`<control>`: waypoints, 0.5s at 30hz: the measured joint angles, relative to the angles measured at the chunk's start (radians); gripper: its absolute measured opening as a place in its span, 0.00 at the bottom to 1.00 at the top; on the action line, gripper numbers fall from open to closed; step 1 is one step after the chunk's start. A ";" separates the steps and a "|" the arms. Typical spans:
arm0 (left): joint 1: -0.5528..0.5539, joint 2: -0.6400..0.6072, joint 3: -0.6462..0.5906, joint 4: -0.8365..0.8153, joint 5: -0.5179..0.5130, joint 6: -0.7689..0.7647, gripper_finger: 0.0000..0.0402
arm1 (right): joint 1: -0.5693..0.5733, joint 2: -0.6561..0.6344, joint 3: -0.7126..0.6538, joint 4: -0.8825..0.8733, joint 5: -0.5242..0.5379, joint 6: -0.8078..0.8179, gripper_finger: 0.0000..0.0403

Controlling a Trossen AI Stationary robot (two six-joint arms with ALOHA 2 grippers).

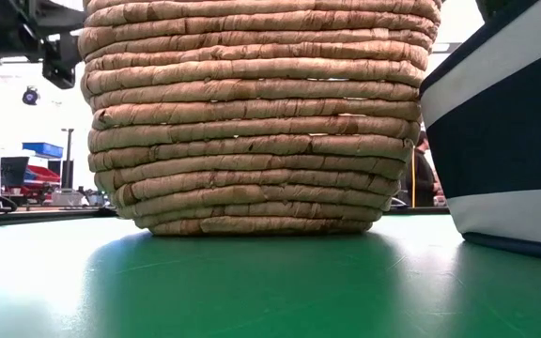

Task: Sort clothes
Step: Return to Home Position

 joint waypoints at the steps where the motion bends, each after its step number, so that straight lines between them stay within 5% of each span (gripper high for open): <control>1: 0.000 0.000 -0.006 -0.006 0.000 -0.012 0.38 | 0.000 -0.008 -0.003 -0.001 0.000 -0.011 0.03; 15: 0.001 -0.001 -0.076 -0.032 -0.001 -0.091 0.38 | 0.000 -0.032 -0.253 0.149 0.001 0.031 0.03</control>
